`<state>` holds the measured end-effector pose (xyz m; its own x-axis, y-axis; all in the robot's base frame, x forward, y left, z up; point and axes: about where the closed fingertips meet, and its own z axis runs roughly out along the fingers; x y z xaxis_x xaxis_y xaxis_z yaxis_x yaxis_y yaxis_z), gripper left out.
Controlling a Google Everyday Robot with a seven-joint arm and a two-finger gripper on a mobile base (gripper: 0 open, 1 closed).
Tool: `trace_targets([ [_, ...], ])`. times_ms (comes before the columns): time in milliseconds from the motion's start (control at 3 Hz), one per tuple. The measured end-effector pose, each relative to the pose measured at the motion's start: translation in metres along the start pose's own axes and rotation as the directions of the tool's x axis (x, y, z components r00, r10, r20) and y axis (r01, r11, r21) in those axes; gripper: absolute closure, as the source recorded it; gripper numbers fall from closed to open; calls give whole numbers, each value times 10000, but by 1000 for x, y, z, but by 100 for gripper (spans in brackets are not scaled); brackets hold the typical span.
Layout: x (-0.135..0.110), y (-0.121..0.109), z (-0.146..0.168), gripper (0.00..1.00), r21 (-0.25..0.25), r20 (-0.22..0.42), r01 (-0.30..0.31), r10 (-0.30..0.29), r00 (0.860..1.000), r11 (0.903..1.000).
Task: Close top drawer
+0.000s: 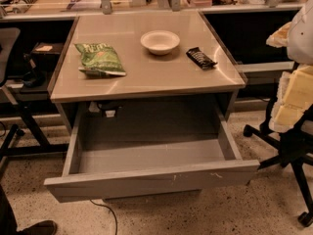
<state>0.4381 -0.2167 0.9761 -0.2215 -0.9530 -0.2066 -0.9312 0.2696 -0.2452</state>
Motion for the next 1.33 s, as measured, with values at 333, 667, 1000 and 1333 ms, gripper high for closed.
trace_targets([
  [333,0,0,0,0,0,0,0,0,10000,10000],
  [667,0,0,0,18,0,0,0,0,10000,10000],
  [1000,0,0,0,41,1,0,0,0,10000,10000],
  [1333,0,0,0,65,1,0,0,0,10000,10000],
])
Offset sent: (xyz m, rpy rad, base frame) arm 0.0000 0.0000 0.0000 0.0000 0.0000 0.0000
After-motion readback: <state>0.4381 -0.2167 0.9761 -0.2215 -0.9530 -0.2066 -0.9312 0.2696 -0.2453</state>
